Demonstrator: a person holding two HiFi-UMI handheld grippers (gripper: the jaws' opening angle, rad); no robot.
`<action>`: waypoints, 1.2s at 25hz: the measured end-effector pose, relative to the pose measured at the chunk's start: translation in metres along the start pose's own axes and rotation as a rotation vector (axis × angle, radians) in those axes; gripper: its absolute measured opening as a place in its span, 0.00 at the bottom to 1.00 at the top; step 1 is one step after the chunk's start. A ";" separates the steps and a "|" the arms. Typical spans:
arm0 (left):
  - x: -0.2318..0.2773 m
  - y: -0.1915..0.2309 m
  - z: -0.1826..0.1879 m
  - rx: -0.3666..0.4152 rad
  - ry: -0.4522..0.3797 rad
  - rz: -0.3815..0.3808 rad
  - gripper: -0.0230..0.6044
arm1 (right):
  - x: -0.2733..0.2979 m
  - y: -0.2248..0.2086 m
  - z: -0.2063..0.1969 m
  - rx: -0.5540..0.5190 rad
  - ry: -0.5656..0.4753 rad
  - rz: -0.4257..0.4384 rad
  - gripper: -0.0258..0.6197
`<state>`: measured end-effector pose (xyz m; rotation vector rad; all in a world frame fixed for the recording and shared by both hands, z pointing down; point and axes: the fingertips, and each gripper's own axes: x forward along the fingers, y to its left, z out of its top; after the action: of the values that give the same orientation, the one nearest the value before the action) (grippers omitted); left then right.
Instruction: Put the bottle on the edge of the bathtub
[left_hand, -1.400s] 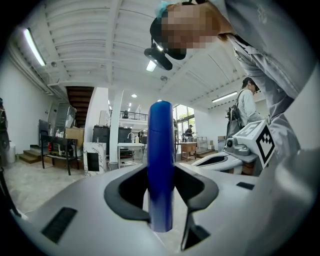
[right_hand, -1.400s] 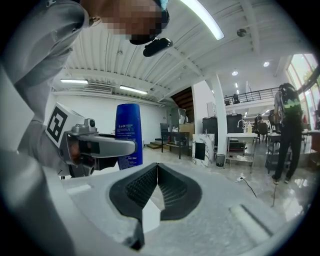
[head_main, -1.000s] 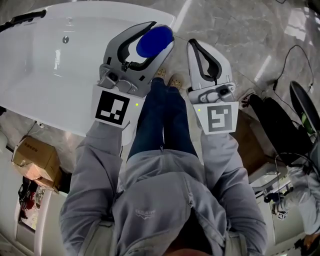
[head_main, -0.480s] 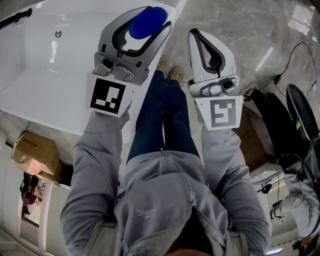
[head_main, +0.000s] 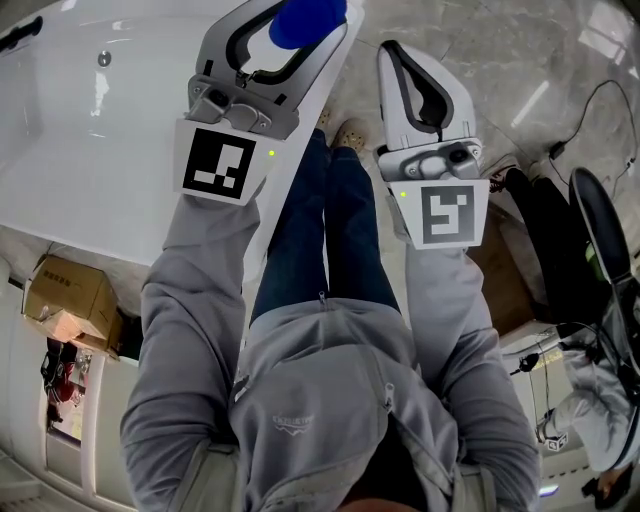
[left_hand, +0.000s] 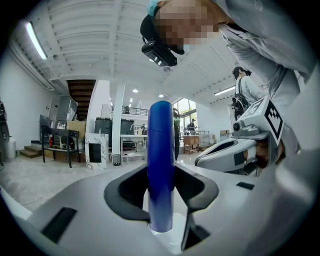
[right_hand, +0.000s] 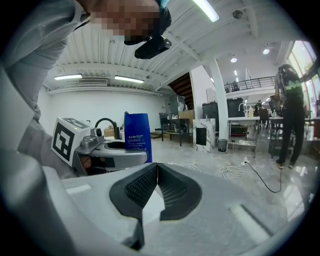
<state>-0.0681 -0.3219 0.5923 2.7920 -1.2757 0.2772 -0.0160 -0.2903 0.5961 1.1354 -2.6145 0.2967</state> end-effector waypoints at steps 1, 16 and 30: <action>0.002 0.001 -0.004 -0.003 0.006 0.000 0.29 | 0.002 -0.001 -0.001 0.002 0.001 -0.003 0.05; 0.012 -0.003 -0.042 -0.020 0.061 -0.001 0.29 | -0.001 -0.004 -0.016 0.022 0.035 -0.006 0.05; 0.006 -0.009 -0.048 -0.024 0.066 -0.060 0.36 | -0.008 0.004 -0.009 0.036 0.023 -0.002 0.05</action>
<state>-0.0637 -0.3147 0.6404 2.7709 -1.1712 0.3457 -0.0123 -0.2792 0.6010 1.1393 -2.5973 0.3552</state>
